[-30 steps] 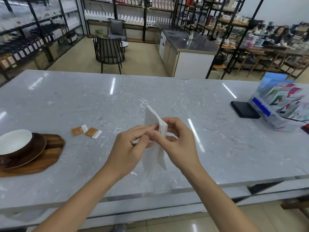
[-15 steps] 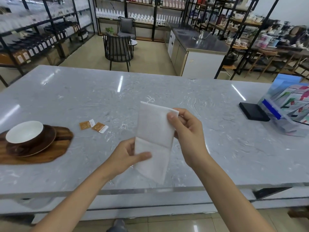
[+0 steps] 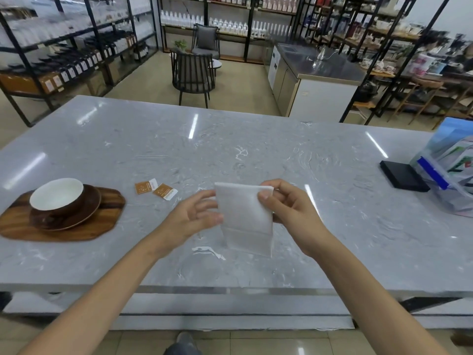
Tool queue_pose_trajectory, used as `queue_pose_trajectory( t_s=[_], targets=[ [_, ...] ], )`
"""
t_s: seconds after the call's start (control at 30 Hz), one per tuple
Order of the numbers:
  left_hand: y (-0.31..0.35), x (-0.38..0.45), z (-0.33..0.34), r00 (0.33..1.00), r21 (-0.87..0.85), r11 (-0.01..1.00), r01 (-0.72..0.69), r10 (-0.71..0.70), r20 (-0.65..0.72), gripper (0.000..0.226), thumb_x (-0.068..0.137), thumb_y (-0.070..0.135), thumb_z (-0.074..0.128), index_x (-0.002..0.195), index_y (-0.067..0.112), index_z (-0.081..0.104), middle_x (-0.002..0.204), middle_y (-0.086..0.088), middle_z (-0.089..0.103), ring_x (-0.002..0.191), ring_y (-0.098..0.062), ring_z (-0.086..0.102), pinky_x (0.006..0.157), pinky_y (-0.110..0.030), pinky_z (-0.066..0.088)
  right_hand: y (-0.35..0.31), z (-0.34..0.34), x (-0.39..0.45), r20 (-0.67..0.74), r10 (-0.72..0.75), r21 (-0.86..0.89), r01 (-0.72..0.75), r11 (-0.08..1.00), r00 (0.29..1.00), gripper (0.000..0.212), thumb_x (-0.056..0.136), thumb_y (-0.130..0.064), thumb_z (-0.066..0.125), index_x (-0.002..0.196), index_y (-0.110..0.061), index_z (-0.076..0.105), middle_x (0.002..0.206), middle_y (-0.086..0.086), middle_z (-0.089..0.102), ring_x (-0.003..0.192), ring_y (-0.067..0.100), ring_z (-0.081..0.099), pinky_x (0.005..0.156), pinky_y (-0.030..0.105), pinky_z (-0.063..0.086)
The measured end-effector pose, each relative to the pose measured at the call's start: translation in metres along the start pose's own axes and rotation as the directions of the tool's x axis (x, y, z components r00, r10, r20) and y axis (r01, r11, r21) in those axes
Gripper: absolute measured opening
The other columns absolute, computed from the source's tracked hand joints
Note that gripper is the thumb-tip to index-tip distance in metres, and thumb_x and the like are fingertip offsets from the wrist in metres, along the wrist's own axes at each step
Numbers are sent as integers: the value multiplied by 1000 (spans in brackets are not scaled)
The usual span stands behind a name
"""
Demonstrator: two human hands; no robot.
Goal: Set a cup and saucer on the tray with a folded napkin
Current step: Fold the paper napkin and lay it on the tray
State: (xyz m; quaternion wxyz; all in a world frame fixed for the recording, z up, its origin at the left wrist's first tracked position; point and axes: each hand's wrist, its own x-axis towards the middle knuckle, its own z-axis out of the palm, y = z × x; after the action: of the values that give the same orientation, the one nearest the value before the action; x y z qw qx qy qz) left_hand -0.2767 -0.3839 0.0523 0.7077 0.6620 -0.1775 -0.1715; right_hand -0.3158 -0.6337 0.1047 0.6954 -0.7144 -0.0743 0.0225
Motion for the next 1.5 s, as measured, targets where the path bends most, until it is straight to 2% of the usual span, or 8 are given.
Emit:
queue_pose_trajectory(
  t_s=[0.2, 0.33, 0.5, 0.6, 0.8, 1.03, 1.23, 1.5],
  targets=[
    [19, 1, -5, 1000, 66, 998, 15, -16, 16, 28, 84, 26, 79, 111, 18, 76, 107, -10, 78, 92, -25, 76, 69, -29, 62, 9, 3, -15, -5, 78, 35, -78, 996, 997, 9, 100, -22, 66, 104, -18, 73, 90, -1, 77, 85, 14, 73, 73, 30, 61],
    [3, 4, -14, 968, 130, 971, 201, -217, 126, 25, 85, 34, 80, 105, 21, 77, 105, -8, 79, 90, -17, 75, 71, -25, 60, 33, 4, -16, -2, 249, 37, -249, 968, 968, 10, 99, -22, 66, 96, -16, 74, 94, 3, 77, 90, 17, 74, 75, 34, 63],
    [-38, 39, -21, 909, 240, 888, 393, -415, 46, 25, 90, 15, 75, 114, 16, 70, 110, -14, 77, 92, -23, 73, 81, -37, 60, 78, 2, 18, -43, 491, -4, -492, 871, 870, 12, 101, -18, 63, 90, -13, 67, 98, 6, 77, 87, 16, 75, 71, 30, 62],
    [-55, 63, -23, 898, 323, 849, 418, -441, -3, 12, 90, 9, 74, 102, 9, 70, 92, -11, 76, 79, -21, 69, 66, -28, 57, 102, -4, 45, -108, 515, -149, -526, 838, 851, 9, 101, -16, 61, 95, -10, 64, 96, 7, 70, 83, 15, 70, 67, 25, 61],
    [-68, 95, -37, 937, 419, 840, 345, -331, -108, 8, 91, 6, 72, 99, 7, 71, 91, -7, 71, 84, -17, 63, 63, -25, 51, 113, -16, 86, -114, 368, -577, -363, 732, 923, 20, 99, -21, 66, 108, -4, 73, 88, 7, 69, 81, 20, 64, 71, 29, 51],
    [-58, 85, -33, 985, 564, 813, 145, -64, -160, 5, 90, 9, 69, 93, 12, 70, 89, -12, 76, 80, -19, 72, 76, -30, 56, 100, -11, 88, -104, 215, -623, -232, 747, 971, 13, 100, -11, 60, 105, -5, 71, 95, 14, 78, 82, 25, 79, 80, 43, 65],
    [-72, 21, -17, 992, 633, 771, -71, 124, -39, 13, 87, 9, 70, 92, 21, 70, 93, 10, 77, 91, 0, 72, 82, -14, 55, 106, -4, 21, 27, -13, -735, 28, 678, 1000, 11, 95, -13, 69, 105, -12, 73, 101, 2, 76, 87, 15, 73, 81, 30, 60],
    [-120, -31, -1, 983, 781, 607, -149, 176, 52, 29, 88, 17, 73, 117, 15, 72, 126, 1, 71, 124, -18, 61, 108, -40, 48, 150, 16, -42, 111, -52, -771, 119, 625, 992, 18, 93, -13, 70, 111, -11, 68, 120, 4, 62, 92, 23, 68, 71, 41, 61]
  ],
)
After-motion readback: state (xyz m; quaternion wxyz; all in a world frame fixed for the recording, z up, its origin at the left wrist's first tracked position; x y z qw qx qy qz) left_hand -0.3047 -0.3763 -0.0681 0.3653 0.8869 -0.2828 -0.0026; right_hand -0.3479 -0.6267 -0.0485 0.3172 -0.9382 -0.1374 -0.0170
